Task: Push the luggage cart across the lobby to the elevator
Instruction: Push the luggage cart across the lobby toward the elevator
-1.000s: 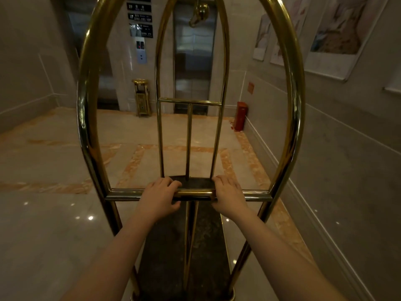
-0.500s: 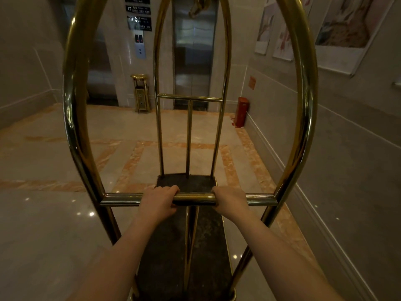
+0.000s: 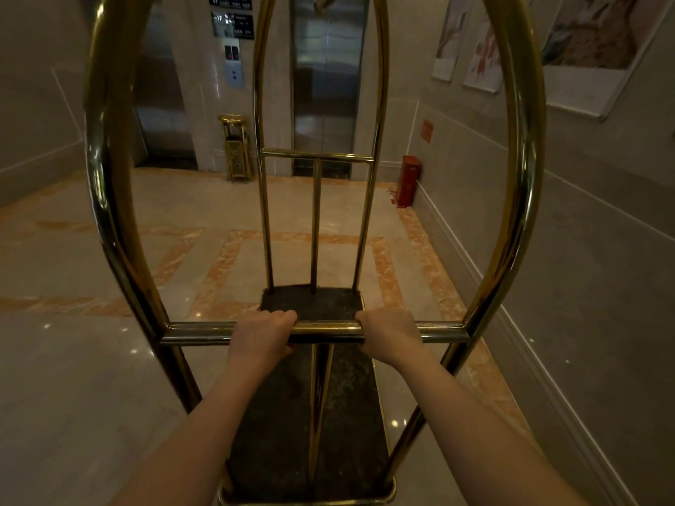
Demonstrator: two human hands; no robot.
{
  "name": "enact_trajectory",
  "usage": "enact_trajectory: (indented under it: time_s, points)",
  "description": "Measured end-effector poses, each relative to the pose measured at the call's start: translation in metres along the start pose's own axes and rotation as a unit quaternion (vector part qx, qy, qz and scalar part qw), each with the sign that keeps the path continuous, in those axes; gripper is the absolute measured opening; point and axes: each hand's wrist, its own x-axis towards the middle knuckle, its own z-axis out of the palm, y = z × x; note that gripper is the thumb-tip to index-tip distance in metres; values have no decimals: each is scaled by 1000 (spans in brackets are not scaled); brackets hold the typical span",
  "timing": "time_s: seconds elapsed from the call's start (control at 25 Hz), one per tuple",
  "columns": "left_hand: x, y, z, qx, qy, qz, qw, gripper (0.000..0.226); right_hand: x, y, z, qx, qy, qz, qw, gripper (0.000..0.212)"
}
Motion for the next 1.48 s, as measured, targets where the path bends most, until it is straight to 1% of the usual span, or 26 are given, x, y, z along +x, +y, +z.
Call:
enact_trajectory:
  time_s: [0.16, 0.28, 0.48, 0.68, 1.08, 1.32, 1.48]
  points:
    - [6, -2, 3, -8, -2, -11, 1000, 30, 6, 3, -4, -7, -8, -19, 1000, 20]
    - [11, -2, 5, -17, -4, -17, 1000, 29, 13, 4, -5, -14, 1, -28, 1000, 21]
    - [26, -4, 7, -13, -15, -33, 999, 27, 31, 9, -4, -15, 2, -26, 1000, 23]
    - [49, -12, 4, -23, -24, -25, 999, 23, 60, 16, -2, -21, 10, -28, 999, 22]
    - [127, -41, 18, -34, -29, -7, 999, 18, 137, 39, 2, -11, 1, -14, 1000, 23]
    - [179, -54, 38, -32, -12, -10, 999, 21, 185, 58, 8, -22, 33, -11, 999, 22]
    - [214, -67, 53, -19, -2, -3, 1000, 23, 219, 70, 13, -21, 34, -5, 999, 22]
